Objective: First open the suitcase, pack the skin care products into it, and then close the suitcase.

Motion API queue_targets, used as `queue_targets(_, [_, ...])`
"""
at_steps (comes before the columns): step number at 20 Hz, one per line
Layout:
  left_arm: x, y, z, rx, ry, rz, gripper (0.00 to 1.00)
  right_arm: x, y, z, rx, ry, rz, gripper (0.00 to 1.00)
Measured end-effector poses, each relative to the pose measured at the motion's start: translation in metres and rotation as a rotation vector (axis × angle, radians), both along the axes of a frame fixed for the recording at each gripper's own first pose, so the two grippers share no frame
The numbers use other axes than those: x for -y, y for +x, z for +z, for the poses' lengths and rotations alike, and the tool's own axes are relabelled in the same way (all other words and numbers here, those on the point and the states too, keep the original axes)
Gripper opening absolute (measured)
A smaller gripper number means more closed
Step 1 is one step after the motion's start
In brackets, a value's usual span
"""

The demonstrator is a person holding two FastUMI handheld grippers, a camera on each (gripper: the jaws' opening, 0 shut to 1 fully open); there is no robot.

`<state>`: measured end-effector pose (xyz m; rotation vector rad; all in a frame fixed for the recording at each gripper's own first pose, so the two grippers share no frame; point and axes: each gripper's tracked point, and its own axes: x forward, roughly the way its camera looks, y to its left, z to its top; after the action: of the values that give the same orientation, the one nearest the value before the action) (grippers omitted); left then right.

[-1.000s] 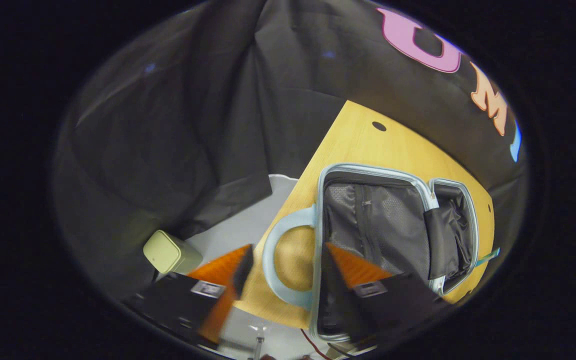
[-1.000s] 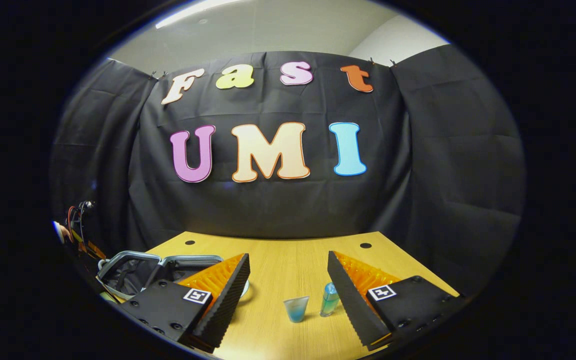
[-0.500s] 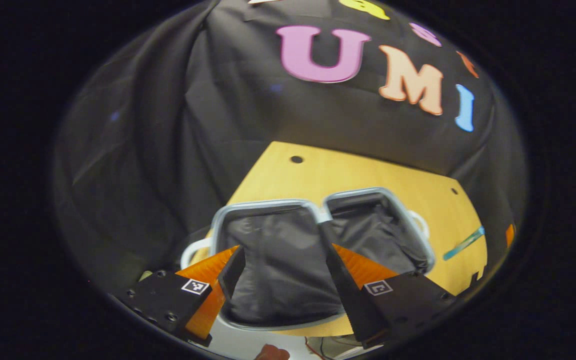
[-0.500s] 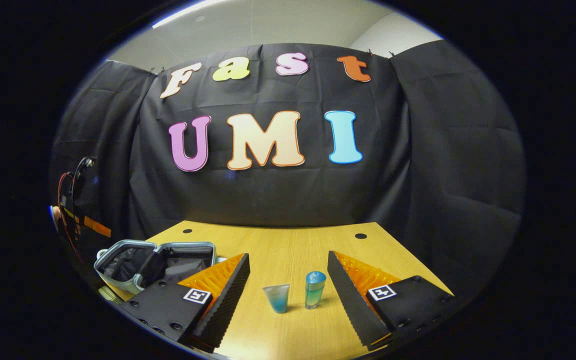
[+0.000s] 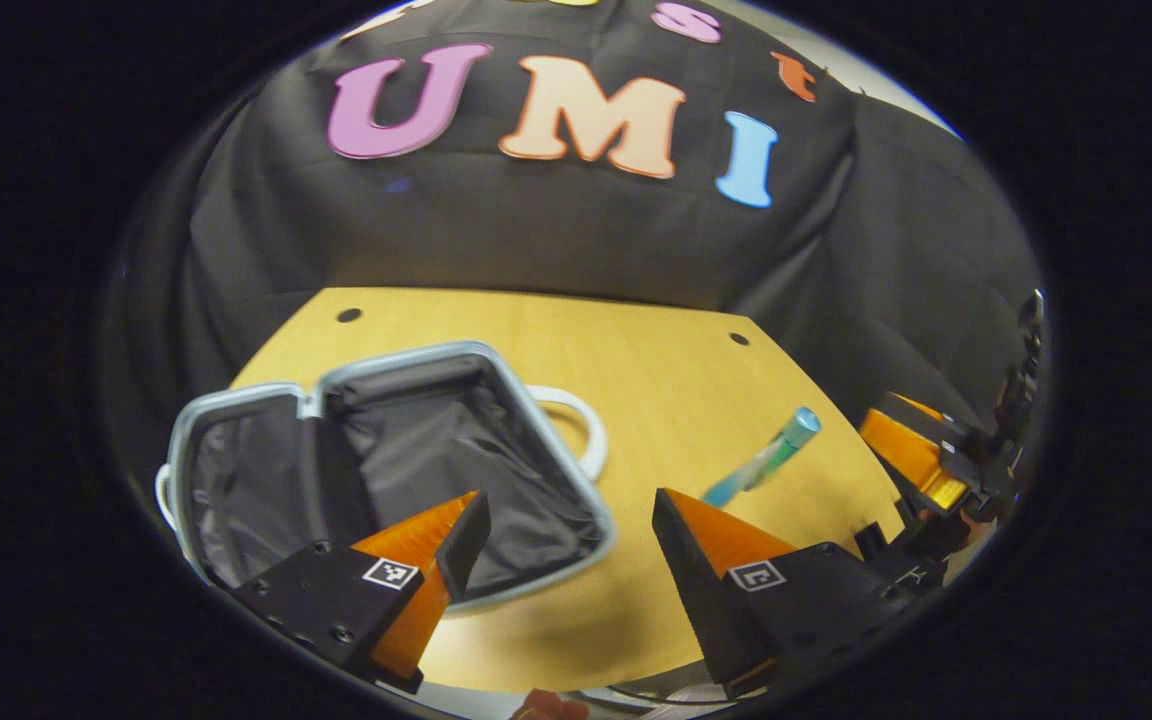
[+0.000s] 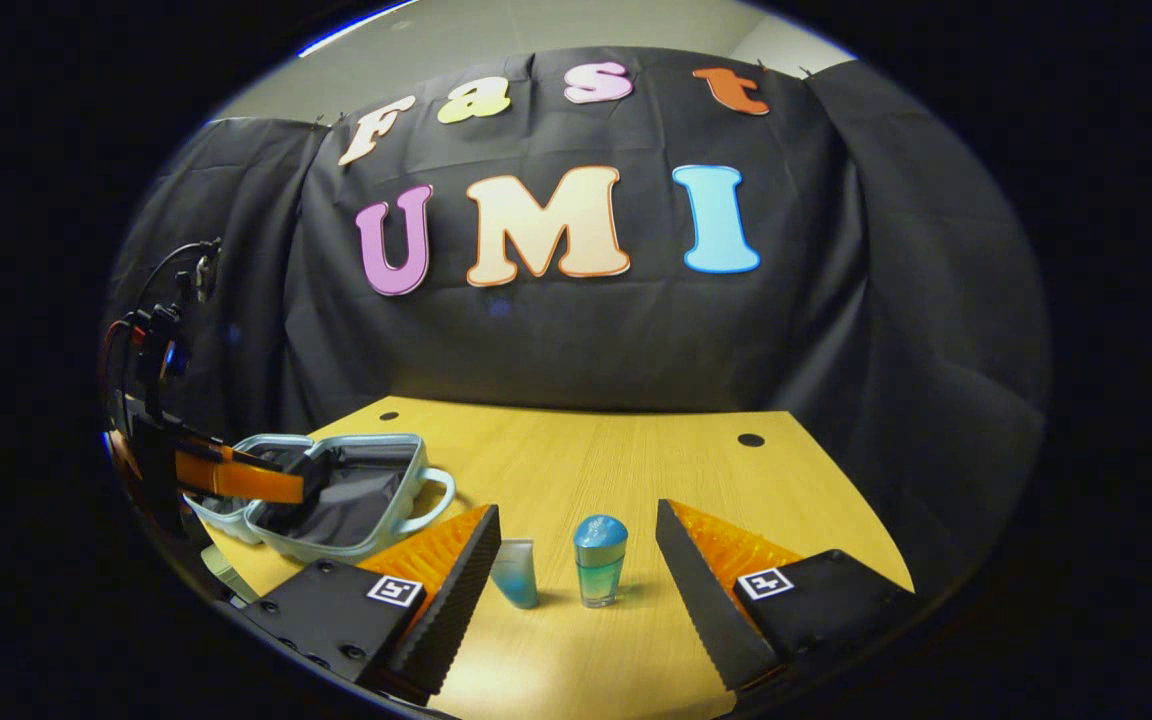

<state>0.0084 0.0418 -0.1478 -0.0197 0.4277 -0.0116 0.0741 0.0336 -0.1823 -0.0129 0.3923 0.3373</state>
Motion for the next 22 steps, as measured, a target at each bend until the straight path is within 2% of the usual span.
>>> queue_targets(3, [0.057,0.022,-0.034,-0.003,-0.038,-0.046,0.96,0.005,0.016,-0.033,-0.034,0.011,0.043,0.98])
queue_targets(6, [0.089,0.040,-0.062,-0.011,-0.051,-0.063,0.96,0.006,0.025,-0.067,-0.072,0.011,0.084,0.98])
queue_targets(12, [0.117,0.082,-0.109,-0.030,-0.062,-0.077,0.96,0.009,0.031,-0.102,-0.100,0.041,0.117,0.98])
queue_targets(17, [0.124,0.106,-0.118,-0.022,-0.074,-0.070,0.96,0.009,0.037,-0.116,-0.098,0.010,0.146,0.98])
queue_targets(21, [0.130,0.119,-0.125,-0.029,-0.076,-0.070,0.88,0.004,0.038,-0.123,-0.105,0.006,0.175,0.98])
queue_targets(22, [0.130,0.120,-0.127,-0.034,-0.072,-0.073,0.73,0.003,0.039,-0.125,-0.105,0.000,0.182,0.98])
